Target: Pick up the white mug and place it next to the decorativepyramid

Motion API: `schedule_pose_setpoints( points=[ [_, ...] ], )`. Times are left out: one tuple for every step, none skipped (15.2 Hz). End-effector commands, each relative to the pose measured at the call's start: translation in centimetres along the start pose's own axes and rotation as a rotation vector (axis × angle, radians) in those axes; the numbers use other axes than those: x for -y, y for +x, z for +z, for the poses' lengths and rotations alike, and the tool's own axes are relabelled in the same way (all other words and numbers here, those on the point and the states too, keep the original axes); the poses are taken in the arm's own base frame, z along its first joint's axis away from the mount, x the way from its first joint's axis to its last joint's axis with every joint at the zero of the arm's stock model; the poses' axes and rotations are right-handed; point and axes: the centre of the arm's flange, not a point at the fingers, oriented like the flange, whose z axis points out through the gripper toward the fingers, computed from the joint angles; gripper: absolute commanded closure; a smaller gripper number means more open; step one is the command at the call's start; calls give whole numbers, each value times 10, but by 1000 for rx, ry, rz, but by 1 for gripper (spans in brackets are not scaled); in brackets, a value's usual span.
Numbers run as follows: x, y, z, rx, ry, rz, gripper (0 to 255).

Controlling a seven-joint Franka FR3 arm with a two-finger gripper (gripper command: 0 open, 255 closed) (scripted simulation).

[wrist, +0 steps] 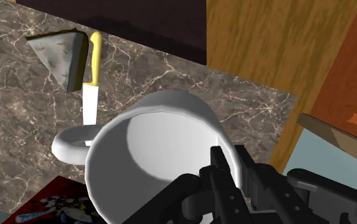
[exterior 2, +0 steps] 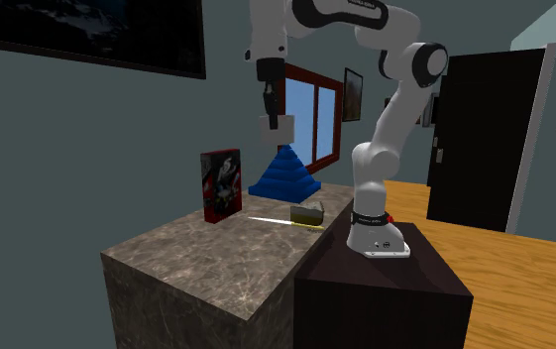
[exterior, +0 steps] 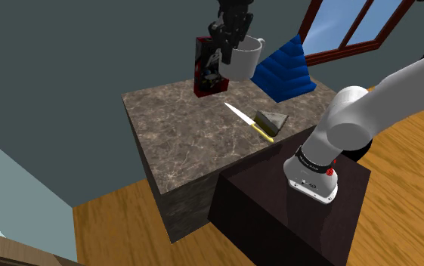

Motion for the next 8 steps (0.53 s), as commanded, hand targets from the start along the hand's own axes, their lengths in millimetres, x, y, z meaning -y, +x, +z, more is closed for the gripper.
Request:
schedule_pose_setpoints(
  points=[
    [-25, -9, -1, 0, 1, -2, 255],
    [-38, -13, 0, 0, 1, -2, 255],
    [-50, -17, 1, 0, 1, -2, 255],
    [-63, -21, 2, 0, 1, -2, 255],
    [-76, -24, 2, 0, 1, -2, 255],
    [-88, -28, 3, 0, 1, -2, 255],
    [-101, -32, 4, 0, 1, -2, 255],
    [-114, -36, 5, 0, 1, -2, 255]
  ],
)
